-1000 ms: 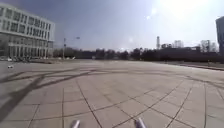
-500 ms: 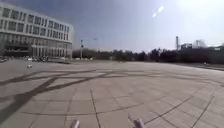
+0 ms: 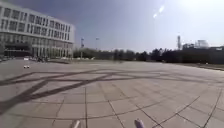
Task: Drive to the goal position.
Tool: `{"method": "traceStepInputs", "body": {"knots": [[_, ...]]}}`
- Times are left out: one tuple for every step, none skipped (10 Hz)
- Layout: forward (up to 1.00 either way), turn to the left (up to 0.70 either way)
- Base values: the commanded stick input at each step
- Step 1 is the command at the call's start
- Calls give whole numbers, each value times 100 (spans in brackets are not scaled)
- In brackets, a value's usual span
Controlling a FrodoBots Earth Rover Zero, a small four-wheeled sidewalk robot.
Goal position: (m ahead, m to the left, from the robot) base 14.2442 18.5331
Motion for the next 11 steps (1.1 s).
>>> {"method": "traceStepInputs", "body": {"knots": [[100, 25], [100, 28], [100, 10], [100, 40], [100, 40], [100, 40], [96, 22], [41, 9], [16, 0], [75, 0], [100, 0]]}}
